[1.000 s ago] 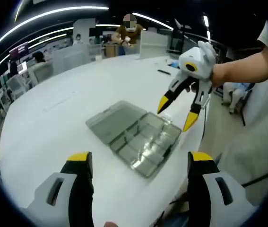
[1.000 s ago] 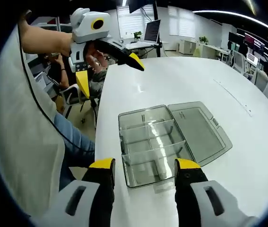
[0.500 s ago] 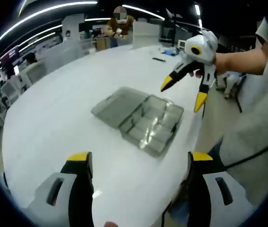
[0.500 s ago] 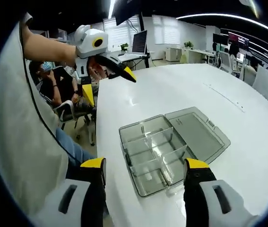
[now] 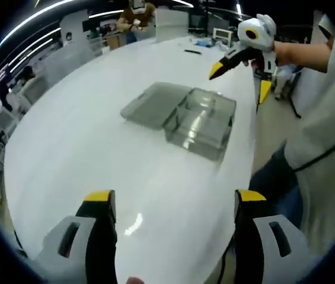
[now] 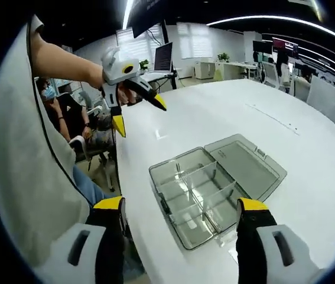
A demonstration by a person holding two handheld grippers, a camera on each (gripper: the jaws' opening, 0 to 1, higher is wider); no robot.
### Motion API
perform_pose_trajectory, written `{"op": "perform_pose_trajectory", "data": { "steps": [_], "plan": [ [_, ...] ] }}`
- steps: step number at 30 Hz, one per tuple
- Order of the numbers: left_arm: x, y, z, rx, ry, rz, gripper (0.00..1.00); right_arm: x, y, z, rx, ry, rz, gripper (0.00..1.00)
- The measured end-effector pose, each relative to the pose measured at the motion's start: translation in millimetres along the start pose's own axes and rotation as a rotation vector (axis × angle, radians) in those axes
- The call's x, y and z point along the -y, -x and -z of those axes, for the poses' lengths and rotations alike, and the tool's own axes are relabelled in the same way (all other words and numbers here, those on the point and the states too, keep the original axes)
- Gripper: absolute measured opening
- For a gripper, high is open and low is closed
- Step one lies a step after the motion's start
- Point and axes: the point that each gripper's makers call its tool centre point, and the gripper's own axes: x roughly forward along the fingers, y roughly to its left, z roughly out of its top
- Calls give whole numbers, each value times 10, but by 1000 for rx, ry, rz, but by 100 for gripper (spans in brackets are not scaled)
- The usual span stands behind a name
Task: Insert the divider into the dual guide fixture by aligning both edges with the guide slots and pushing it downward to the bottom, including one-sided entry, uneven engagement, binding, and posture correction.
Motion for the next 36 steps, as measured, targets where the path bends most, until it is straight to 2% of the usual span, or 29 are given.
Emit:
{"op": "perform_pose_trajectory", "data": {
  "steps": [9,12,17,23,27,36],
  "plan": [
    [-173,-76,247,-81,-71,24,78,-12,16,-28,-5,-3,14,81],
    [-254,-103,363,-110,-80,32,75,-20,21,-46,-5,-8,20,82],
    [-312,-139,468,-148,-121,48,71,-33,38,-70,-9,-10,29,82],
    [-360,-180,548,-183,-168,73,62,-30,81,-87,-14,-11,45,82],
    [-388,-221,618,-218,-228,96,60,-33,97,-99,-11,-19,52,81],
    [-425,-323,646,-262,-288,139,51,-61,136,-87,-15,-31,70,81]
  ]
}}
